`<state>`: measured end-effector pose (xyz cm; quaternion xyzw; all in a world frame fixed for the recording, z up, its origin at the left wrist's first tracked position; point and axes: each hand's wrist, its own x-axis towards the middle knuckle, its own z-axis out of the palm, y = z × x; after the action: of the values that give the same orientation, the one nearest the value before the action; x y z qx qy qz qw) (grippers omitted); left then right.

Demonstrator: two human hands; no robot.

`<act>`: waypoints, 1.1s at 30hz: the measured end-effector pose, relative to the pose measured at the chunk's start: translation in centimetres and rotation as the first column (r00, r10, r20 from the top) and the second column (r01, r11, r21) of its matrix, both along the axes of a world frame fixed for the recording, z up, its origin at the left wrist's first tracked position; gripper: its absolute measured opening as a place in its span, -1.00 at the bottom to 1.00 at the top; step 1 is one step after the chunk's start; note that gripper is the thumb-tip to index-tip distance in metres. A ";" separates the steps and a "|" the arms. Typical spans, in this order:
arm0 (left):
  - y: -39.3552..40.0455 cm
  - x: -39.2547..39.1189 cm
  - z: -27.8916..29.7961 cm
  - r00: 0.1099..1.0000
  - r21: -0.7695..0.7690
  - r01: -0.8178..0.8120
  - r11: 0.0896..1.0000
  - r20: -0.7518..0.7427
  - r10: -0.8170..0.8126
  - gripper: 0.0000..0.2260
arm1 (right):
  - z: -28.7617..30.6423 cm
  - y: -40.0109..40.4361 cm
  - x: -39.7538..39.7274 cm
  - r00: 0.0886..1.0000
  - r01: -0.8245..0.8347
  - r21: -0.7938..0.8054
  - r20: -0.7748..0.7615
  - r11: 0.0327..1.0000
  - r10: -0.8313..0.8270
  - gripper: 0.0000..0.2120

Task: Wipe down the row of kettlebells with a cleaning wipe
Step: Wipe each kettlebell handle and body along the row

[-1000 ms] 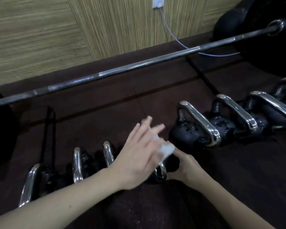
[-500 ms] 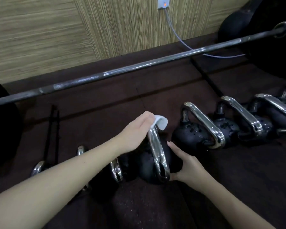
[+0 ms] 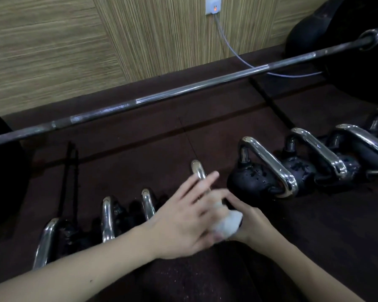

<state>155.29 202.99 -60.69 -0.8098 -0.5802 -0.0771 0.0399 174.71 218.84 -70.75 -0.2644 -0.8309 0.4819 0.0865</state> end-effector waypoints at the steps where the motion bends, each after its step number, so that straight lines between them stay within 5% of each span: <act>1: -0.4 0.2 -0.2 0.989 0.026 0.088 0.996 -0.121 -0.085 -0.63 | 0.0 -0.1 0.0 1.000 -0.009 0.013 -0.009 1.000 0.009 0.00; 4: 0.0 -0.9 -0.4 0.901 0.068 0.286 0.956 -0.359 -0.244 -0.65 | -0.2 -0.2 0.1 1.000 -0.003 0.030 -0.022 1.000 0.004 -0.11; 6: 1.5 -2.6 0.5 0.927 0.042 0.251 0.967 -0.298 -0.227 -0.57 | -0.4 0.0 -0.1 1.000 0.002 0.029 -0.019 1.000 -0.001 -0.01; 8: 3.2 -3.8 1.3 0.994 -0.027 0.053 0.998 -0.091 -0.055 -0.51 | -0.6 0.1 -0.1 1.000 -0.004 0.031 0.001 1.000 0.004 0.12; 10: 4.2 -4.3 1.9 0.933 -0.143 -0.166 0.976 0.296 0.202 -0.59 | -0.5 0.0 0.0 1.000 -0.011 0.017 0.005 1.000 0.011 0.19; 11: 4.8 -4.2 1.8 0.798 -0.244 -0.240 0.940 0.502 0.334 -0.63 | -0.4 -0.1 0.0 1.000 -0.009 0.007 0.007 1.000 0.009 0.20; 13: 6.3 -3.7 2.0 0.354 -0.535 -0.293 0.792 0.709 0.610 -0.65 | -0.1 -0.2 0.0 1.000 -0.004 -0.012 0.015 1.000 0.004 0.20; 15: 7.4 -3.2 2.1 -0.059 -0.698 -0.243 0.674 0.704 0.708 -0.57 | 0.0 -0.2 0.0 1.000 -0.003 -0.027 0.015 1.000 0.004 0.20; 17: 7.8 -2.4 2.1 -0.265 -0.731 -0.229 0.643 0.683 0.681 -0.58 | -0.1 -0.2 0.0 1.000 0.002 -0.022 0.012 1.000 -0.002 0.20; 19: 7.3 -1.3 2.2 -0.183 -0.679 -0.292 0.674 0.731 0.657 -0.68 | -0.1 -0.1 0.0 1.000 0.000 -0.007 0.005 1.000 0.000 0.20; 20: 6.6 -0.8 2.4 -0.033 -0.616 -0.336 0.712 0.764 0.645 -0.70 | 0.0 -0.2 0.0 1.000 -0.010 -0.003 0.005 1.000 0.010 0.20; 21: 5.6 -0.6 2.2 0.194 -0.484 -0.386 0.786 0.790 0.582 -0.71 | 0.1 -0.2 0.0 1.000 -0.018 -0.004 0.002 1.000 0.018 0.20; 23: 3.4 -0.6 1.6 0.725 -0.183 -0.336 0.924 0.577 0.377 -0.66 | 0.0 0.0 0.0 1.000 -0.022 -0.020 -0.011 1.000 0.022 0.18; 25: 1.5 -0.3 0.8 0.954 -0.029 -0.112 0.993 0.277 0.115 -0.66 | -0.3 0.1 0.0 1.000 -0.012 -0.014 -0.017 1.000 0.012 0.11; 27: 0.0 0.1 0.0 0.992 0.047 0.127 0.991 -0.001 -0.127 -0.69 | -0.4 -0.1 0.1 1.000 -0.002 0.003 -0.030 1.000 0.002 -0.05; 29: -0.4 -0.2 -0.7 0.933 0.103 0.300 0.948 -0.241 -0.269 -0.74 | -0.4 -0.1 0.2 1.000 0.005 0.024 -0.029 1.000 -0.005 -0.12; 33: 1.5 -2.2 -0.7 0.958 0.105 0.229 0.968 -0.199 -0.205 -0.64 | -0.1 -0.1 0.0 1.000 0.000 -0.005 -0.020 1.000 0.000 -0.01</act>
<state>153.10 204.54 -61.34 -0.8681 -0.4753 -0.0416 0.1369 174.70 218.76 -70.85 -0.2596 -0.8289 0.4865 0.0943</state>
